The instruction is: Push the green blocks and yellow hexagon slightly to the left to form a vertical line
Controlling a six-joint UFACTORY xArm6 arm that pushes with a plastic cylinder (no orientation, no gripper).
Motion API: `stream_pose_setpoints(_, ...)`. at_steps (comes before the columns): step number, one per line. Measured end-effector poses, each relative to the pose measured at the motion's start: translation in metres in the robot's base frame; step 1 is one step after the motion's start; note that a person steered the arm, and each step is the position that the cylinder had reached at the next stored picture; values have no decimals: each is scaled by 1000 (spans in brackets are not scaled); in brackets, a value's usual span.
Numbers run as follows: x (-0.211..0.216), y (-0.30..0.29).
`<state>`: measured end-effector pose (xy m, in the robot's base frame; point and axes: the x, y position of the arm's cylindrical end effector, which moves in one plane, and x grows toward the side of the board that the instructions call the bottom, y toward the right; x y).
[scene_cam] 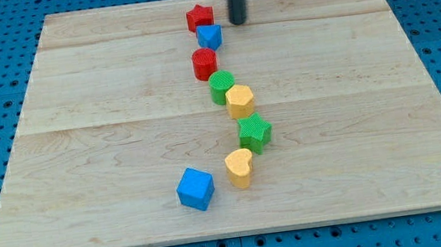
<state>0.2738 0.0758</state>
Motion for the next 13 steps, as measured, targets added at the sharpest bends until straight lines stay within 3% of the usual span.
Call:
stream_pose_setpoints(1,50,55)
stream_pose_setpoints(2,92,62)
stream_pose_setpoints(3,136,54)
stream_pose_setpoints(4,158,10)
stream_pose_setpoints(5,160,-43)
stream_pose_setpoints(6,160,-56)
stream_pose_setpoints(8,150,-16)
stream_pose_setpoints(13,135,-56)
